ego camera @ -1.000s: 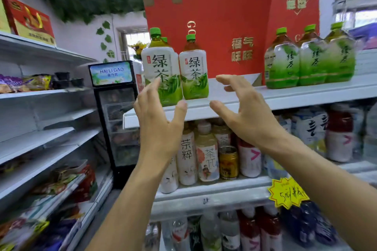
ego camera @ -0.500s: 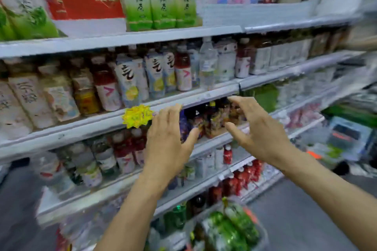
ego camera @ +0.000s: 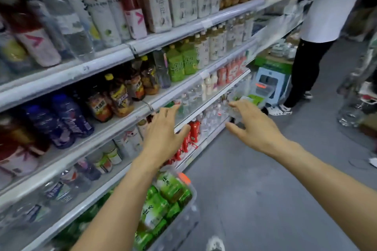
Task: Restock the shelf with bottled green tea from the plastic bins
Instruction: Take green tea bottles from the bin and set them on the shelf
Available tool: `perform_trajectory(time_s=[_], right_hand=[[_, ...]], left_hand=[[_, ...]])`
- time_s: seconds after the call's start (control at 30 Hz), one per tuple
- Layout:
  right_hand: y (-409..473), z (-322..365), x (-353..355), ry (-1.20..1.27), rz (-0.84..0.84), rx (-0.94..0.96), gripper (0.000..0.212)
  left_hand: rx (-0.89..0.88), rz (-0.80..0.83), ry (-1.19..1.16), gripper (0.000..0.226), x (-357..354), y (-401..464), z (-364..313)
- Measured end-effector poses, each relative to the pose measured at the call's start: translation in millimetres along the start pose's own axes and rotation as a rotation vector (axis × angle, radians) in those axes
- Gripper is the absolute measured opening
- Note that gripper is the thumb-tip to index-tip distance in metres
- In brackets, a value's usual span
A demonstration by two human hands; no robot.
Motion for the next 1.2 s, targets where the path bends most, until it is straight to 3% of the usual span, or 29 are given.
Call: perform_trajectory(time_s=[0.3, 0.5, 0.7, 0.9, 1.2], right_hand=[[84, -198, 2, -0.099, 0.104, -0.151, 0.051], [152, -335, 0, -0.073, 0.200, -0.276, 0.053], [205, -449, -19, -0.048, 0.309, -0.331, 0.058], [268, -567, -60, -0.023, 0.461, -0.302, 0.057], [355, -745, -143, 0.085, 0.745, -0.215, 0.055]], left_hand=[[-0.054, 0.106, 0.124, 0.062, -122, 163, -85], [-0.069, 0.238, 0.055, 0.062, -203, 282, -151], [0.034, 0.365, -0.071, 0.058, -289, 361, -189], [0.231, 0.426, -0.185, 0.063, -388, 432, -209], [0.782, 0.484, -0.536, 0.053, -547, 516, -241]])
Point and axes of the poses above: each hand's wrist, its own y-axis towards the middle knuckle, its own x-axis out of the back of the hand, z = x × y, the point moved 8 cm from there along y, towards the middle knuckle, and after that the axes turned 9 degrees about x, right-handed, at the moved point
